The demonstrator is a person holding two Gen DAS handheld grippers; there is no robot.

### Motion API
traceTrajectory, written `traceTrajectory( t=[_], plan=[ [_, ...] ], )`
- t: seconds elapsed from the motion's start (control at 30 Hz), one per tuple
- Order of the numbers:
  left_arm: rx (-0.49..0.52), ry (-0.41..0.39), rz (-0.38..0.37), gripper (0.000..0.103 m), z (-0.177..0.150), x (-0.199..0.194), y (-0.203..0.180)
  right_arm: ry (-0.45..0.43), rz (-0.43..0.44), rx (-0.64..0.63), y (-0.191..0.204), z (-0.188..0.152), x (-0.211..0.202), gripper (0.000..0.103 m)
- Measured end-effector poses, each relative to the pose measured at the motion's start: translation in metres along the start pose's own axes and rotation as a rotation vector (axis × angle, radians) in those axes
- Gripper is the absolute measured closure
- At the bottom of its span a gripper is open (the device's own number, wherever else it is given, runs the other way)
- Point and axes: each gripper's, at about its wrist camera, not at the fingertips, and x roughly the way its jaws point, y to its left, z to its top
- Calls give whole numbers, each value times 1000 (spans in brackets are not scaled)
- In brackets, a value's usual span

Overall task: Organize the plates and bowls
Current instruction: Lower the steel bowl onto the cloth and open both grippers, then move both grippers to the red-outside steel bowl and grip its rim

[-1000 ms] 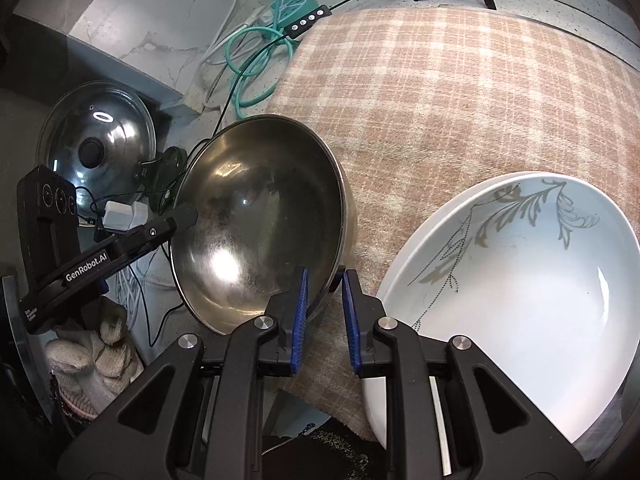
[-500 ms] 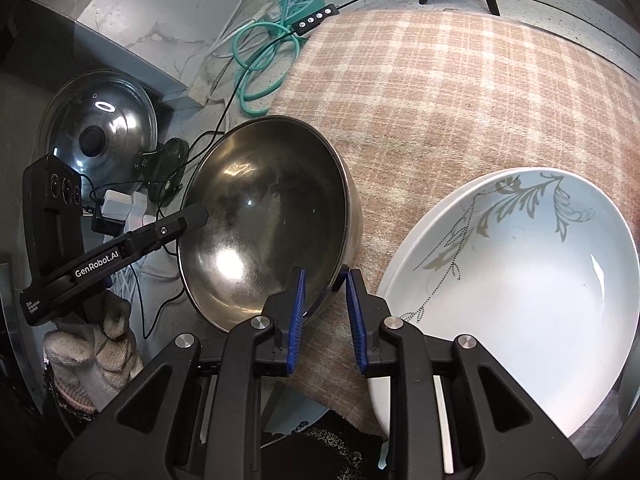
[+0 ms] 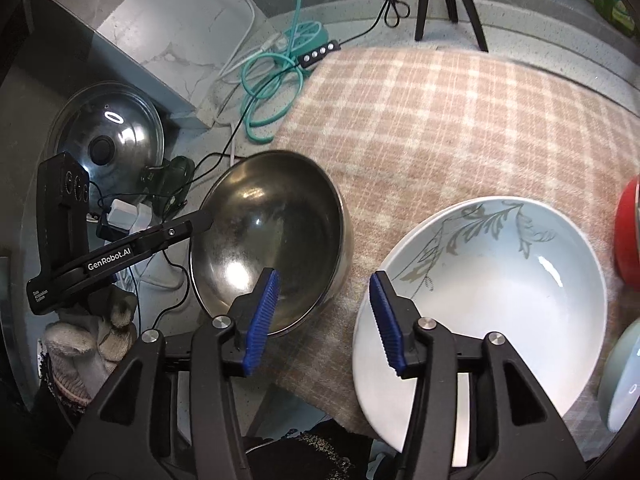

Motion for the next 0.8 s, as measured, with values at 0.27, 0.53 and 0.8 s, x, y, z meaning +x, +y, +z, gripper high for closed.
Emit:
traceTrajectory(
  t=[0.27, 0.53, 0.8],
  plan=[
    [22, -63, 16, 82, 10, -17, -15, -108, -9, -14, -14, -4, -45, 45],
    [108, -138, 38, 82, 15, -32, -53, -216, -64, 46, -64, -17, -93, 36],
    [187, -145, 14, 82, 6, -19, -107, -324, -158, 50, -108, -31, -143, 36]
  ],
)
